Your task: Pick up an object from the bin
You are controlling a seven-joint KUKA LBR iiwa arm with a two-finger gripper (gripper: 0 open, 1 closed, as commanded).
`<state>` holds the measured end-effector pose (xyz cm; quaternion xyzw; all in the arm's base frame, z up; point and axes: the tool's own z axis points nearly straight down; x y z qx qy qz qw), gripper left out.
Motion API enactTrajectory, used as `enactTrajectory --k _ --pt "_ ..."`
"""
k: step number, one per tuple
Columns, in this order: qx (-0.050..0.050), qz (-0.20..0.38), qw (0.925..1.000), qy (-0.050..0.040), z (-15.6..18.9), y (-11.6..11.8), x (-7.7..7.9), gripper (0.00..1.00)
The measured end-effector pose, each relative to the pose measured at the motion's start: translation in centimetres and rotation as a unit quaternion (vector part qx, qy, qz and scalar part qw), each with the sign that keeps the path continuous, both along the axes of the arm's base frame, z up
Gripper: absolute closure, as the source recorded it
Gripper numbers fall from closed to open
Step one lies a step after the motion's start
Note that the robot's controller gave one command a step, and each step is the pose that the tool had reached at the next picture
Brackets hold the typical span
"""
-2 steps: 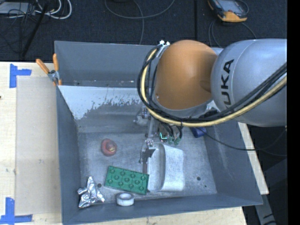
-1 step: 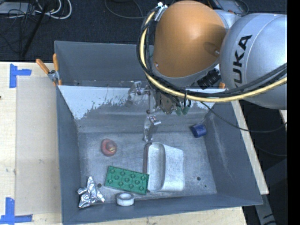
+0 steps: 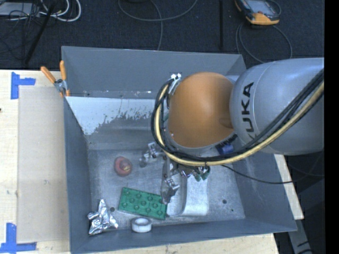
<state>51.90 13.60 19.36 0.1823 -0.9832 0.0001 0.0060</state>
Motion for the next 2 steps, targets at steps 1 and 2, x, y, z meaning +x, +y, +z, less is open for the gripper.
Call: enactTrajectory --k 1,2 --pt "0.002 -0.044 0.999 -0.0093 -12.3 -2.7 -2.6 0.0" --pt "0.002 0.078 0.9969 -0.0076 -5.4 -0.3 -1.2 0.0"
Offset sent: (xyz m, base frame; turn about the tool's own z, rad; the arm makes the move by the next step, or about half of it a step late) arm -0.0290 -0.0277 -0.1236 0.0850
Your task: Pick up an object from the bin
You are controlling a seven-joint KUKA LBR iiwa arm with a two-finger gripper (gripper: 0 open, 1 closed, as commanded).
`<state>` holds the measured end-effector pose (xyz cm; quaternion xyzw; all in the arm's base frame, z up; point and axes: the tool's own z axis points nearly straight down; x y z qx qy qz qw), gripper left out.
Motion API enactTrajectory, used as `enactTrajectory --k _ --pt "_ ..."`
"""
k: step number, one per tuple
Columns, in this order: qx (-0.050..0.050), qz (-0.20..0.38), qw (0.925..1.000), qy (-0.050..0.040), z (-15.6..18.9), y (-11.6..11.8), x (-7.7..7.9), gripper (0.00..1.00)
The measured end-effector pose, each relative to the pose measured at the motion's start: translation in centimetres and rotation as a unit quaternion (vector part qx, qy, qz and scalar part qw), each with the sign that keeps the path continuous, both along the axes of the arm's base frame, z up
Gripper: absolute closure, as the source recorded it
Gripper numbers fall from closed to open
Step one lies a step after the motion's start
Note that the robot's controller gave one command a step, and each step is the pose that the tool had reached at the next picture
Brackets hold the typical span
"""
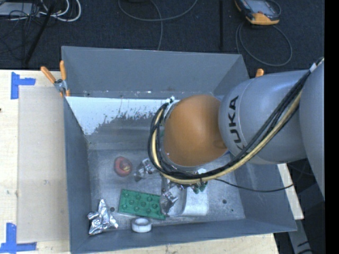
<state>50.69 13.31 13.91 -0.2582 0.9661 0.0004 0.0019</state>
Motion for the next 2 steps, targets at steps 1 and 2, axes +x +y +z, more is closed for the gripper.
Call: enactTrajectory --k 1,2 --pt "0.0 0.06 0.9982 0.0039 -6.56 -0.69 0.77 0.0" --pt "-0.001 0.057 0.9983 0.0032 -6.3 -0.82 0.87 1.0"
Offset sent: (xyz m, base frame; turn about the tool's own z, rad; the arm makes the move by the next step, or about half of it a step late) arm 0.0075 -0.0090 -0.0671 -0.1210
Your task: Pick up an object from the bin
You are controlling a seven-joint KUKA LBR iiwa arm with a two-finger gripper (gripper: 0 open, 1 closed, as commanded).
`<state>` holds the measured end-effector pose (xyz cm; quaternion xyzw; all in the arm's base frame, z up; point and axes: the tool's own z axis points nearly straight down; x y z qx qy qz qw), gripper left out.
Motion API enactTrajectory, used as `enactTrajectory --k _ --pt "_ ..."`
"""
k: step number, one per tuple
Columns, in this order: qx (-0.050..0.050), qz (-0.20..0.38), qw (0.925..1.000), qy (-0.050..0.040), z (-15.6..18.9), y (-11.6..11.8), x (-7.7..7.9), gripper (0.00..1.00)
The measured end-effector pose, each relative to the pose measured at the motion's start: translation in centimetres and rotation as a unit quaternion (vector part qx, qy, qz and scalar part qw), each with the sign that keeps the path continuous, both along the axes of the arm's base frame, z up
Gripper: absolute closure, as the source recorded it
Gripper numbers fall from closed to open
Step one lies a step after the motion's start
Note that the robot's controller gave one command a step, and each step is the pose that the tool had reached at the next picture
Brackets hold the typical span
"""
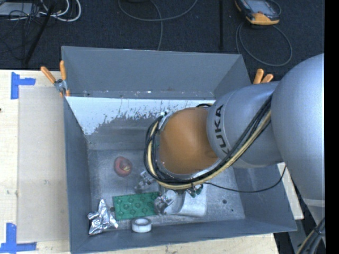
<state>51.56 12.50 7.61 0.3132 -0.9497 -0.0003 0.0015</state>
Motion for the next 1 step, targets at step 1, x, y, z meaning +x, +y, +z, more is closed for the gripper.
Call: enactTrajectory --k 1 --pt "0.001 -0.013 0.9999 -0.0058 17.17 -1.82 0.05 1.0"
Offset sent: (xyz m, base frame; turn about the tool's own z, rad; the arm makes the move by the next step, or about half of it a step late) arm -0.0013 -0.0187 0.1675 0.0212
